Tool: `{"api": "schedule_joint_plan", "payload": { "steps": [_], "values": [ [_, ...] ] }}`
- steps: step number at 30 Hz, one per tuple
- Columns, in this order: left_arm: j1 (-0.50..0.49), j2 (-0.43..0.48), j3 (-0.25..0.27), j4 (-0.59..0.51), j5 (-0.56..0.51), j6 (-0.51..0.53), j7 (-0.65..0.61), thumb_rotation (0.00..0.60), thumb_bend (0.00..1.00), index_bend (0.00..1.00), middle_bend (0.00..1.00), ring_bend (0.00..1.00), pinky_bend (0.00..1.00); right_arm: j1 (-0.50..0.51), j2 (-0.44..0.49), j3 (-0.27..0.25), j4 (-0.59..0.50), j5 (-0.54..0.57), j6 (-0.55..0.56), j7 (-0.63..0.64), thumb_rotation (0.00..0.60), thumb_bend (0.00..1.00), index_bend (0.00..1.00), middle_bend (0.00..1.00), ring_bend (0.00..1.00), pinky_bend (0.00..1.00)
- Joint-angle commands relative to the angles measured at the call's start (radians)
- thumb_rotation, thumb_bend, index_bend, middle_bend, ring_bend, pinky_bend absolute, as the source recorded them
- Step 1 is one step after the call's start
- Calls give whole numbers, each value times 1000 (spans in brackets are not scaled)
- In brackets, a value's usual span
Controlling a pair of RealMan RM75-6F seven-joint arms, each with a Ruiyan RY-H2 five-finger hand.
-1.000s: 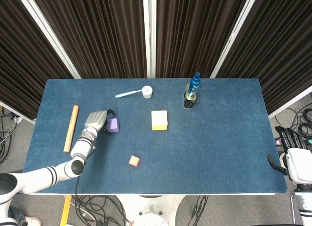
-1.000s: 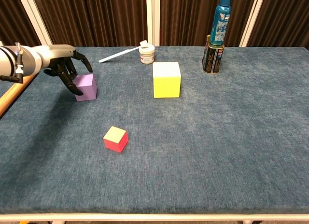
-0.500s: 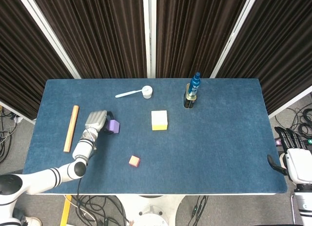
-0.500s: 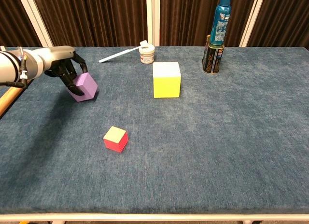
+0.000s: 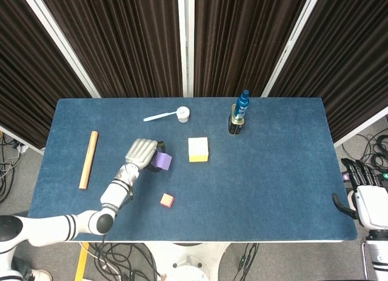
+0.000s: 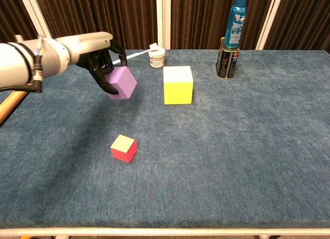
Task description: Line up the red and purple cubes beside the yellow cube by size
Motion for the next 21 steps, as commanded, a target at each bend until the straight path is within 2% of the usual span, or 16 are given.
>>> {"api": "schedule_joint_plan", "payload": {
  "steps": [1, 10, 21],
  "values": [
    [-59, -55, -25, 60, -139, -42, 66, 600, 211, 566, 986, 1000, 1000, -2, 1, 0, 0, 1, 1, 1, 600, 259, 0, 85, 0, 75],
    [-160, -143, -66, 166, -345, -19, 191, 600, 208, 563, 985, 1000, 1000, -2, 7, 0, -1, -2, 2, 1, 600, 260, 0, 86, 0, 75],
    [-257, -214, -115, 269, -499, 18, 330, 600, 207, 554, 984, 1000, 1000, -9, 21, 1, 1, 8, 5, 11, 600, 261, 0, 87, 0, 75]
  ]
}}
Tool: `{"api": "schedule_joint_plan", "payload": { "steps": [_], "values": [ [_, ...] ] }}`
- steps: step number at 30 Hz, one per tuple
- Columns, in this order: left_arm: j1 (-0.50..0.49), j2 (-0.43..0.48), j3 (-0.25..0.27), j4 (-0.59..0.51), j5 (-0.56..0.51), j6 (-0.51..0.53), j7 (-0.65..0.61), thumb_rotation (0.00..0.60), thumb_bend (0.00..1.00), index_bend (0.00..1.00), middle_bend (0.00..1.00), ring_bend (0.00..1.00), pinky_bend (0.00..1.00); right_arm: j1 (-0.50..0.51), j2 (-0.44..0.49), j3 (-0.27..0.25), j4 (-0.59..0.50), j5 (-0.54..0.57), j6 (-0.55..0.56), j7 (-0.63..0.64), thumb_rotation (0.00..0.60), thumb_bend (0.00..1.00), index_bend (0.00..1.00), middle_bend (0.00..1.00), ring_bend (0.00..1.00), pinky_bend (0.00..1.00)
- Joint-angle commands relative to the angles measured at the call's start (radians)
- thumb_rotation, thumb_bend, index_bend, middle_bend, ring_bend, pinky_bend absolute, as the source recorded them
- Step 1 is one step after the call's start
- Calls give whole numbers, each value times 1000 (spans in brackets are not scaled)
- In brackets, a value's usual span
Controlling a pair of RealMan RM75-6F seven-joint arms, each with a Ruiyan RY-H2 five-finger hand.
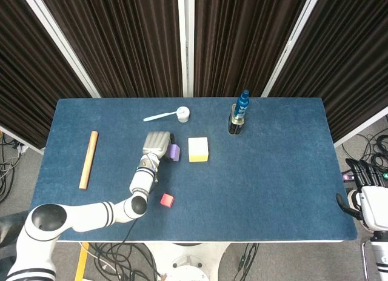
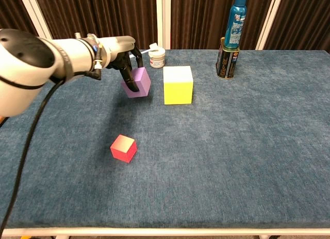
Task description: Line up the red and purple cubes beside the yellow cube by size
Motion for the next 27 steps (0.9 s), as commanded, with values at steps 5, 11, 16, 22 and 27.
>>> {"api": "schedule_joint_plan", "payload": {
  "steps": [5, 11, 16, 22, 27],
  "values": [
    [-49, -57, -19, 90, -77, -1, 76, 600, 206, 549, 983, 1000, 1000, -3, 3, -1, 11, 7, -4, 15, 600, 260, 0, 87, 0, 75],
    [-76, -93, -41, 147, -123, -10, 123, 600, 205, 545, 983, 1000, 1000, -2, 8, 2, 17, 11, -9, 25, 600, 261, 0, 88, 0, 75],
    [-95, -124, -47, 177, -132, -9, 155, 600, 202, 526, 983, 1000, 1000, -1, 9, 3, 21, 11, -10, 33, 600, 261, 0, 89, 0, 75],
    [-108, -158, -58, 217, -136, -6, 187, 600, 182, 483, 983, 1000, 1000, -5, 12, 1, 22, 15, -11, 37, 600, 263, 0, 93, 0, 75],
    [-105, -172, -65, 232, -118, -1, 193, 600, 174, 465, 983, 1000, 1000, -10, 17, 1, 20, 15, -4, 36, 600, 263, 0, 99, 0, 75]
  ]
}}
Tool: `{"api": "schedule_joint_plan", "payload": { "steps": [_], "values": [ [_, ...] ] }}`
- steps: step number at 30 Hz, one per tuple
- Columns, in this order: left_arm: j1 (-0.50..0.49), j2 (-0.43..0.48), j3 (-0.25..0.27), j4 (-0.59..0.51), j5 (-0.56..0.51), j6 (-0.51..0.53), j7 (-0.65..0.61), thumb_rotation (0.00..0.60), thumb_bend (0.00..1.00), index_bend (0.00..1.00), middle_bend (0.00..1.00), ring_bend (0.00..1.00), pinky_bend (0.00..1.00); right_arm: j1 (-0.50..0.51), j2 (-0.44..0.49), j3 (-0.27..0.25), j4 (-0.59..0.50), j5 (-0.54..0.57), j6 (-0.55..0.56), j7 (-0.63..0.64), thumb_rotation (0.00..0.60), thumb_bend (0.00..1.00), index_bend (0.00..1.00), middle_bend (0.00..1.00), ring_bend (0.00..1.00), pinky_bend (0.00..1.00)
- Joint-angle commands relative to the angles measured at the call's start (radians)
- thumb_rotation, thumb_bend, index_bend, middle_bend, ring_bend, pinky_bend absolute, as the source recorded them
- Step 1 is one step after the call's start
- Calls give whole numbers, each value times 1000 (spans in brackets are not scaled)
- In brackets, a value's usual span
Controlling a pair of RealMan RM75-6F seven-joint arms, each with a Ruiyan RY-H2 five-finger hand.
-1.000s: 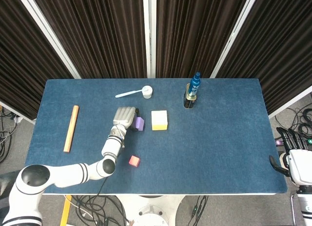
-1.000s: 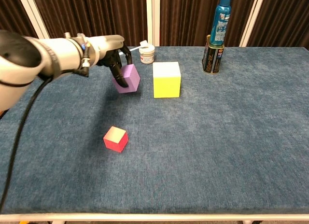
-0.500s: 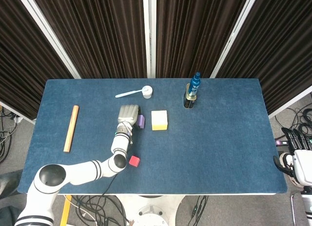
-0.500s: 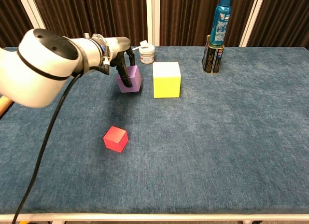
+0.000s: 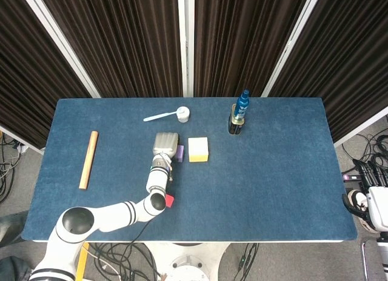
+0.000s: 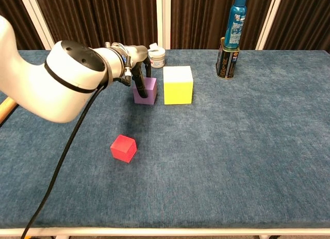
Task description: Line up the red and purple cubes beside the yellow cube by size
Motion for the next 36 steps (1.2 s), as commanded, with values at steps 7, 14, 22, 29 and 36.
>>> {"api": "schedule_joint_plan", "payload": {
  "steps": [7, 14, 22, 29, 36],
  "values": [
    [7, -4, -7, -26, 48, 30, 6, 600, 131, 356, 980, 1000, 1000, -8, 8, -1, -8, -4, 13, 0, 600, 265, 0, 99, 0, 75],
    [-10, -40, -5, 28, 72, 57, 54, 600, 130, 355, 980, 1000, 1000, -18, 12, -3, -3, -8, 26, 13, 600, 265, 0, 101, 0, 75],
    [-13, -58, -46, 48, 65, 47, 67, 600, 126, 356, 979, 1000, 1000, -19, 12, -3, 0, -11, 26, 15, 600, 266, 0, 103, 0, 75],
    [16, -38, -55, -21, 109, 47, 31, 600, 96, 346, 977, 1000, 1000, -21, 14, -4, 0, -11, 26, 18, 600, 266, 0, 104, 0, 75],
    [132, 99, 21, -229, 224, 79, -32, 600, 94, 292, 967, 1000, 1000, -14, 9, -4, 7, -19, 17, 23, 600, 266, 0, 104, 0, 75]
  ]
}}
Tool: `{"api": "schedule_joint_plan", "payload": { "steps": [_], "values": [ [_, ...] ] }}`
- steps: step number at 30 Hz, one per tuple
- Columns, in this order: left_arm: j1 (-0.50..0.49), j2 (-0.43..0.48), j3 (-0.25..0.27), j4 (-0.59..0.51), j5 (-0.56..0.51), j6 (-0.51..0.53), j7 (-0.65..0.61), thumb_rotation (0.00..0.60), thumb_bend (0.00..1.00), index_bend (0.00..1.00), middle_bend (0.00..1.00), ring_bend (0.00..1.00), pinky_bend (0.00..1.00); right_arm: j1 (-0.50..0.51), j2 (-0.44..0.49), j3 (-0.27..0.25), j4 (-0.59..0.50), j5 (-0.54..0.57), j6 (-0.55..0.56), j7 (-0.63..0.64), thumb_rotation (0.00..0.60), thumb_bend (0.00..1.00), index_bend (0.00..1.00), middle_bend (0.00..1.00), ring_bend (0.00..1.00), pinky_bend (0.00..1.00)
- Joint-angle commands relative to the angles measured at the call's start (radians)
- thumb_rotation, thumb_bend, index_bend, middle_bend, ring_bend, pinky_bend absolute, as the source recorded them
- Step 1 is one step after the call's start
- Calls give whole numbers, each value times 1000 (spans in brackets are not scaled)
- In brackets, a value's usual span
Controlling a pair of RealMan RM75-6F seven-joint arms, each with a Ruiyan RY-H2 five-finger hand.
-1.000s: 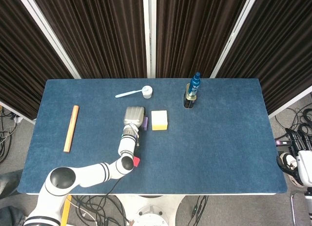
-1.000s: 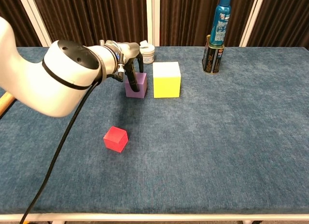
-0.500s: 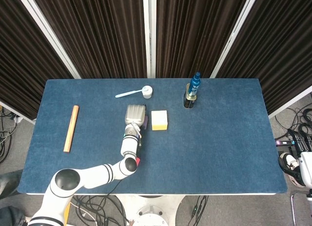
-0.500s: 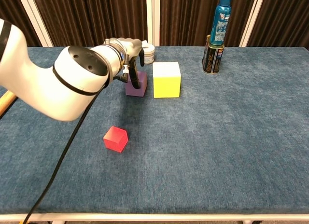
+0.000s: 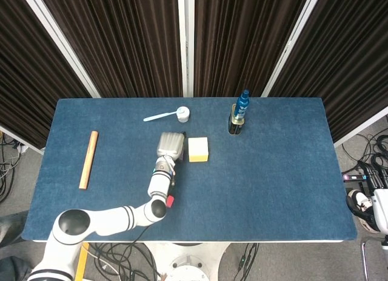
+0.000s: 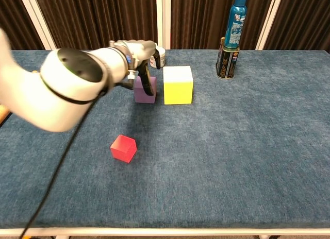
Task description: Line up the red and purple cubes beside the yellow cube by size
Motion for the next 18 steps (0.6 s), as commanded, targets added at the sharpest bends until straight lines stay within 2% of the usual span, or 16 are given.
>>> {"api": "schedule_joint_plan", "payload": {
  "steps": [1, 3, 6, 11, 18],
  "values": [
    [83, 98, 49, -131, 63, 11, -54, 600, 93, 279, 965, 1000, 1000, 4, -3, -1, 2, -7, -2, 3, 600, 267, 0, 104, 0, 75],
    [114, 136, 76, -170, 100, 14, -76, 600, 94, 262, 963, 1000, 1000, 7, -5, -1, 3, -11, -4, 4, 600, 270, 0, 104, 0, 75],
    [140, 149, 118, -151, 184, 29, -111, 600, 93, 234, 960, 1000, 1000, 10, -2, 0, -1, -15, -6, -2, 600, 272, 0, 104, 0, 75],
    [145, 99, 144, -1, 268, -1, -172, 600, 63, 220, 956, 999, 1000, 9, 3, 0, -14, -14, -2, -16, 600, 272, 0, 104, 0, 75],
    [124, 8, 129, 224, 340, -88, -275, 600, 32, 220, 956, 996, 1000, 9, 10, 5, -31, 7, -10, -39, 600, 272, 0, 104, 0, 76]
  ]
}}
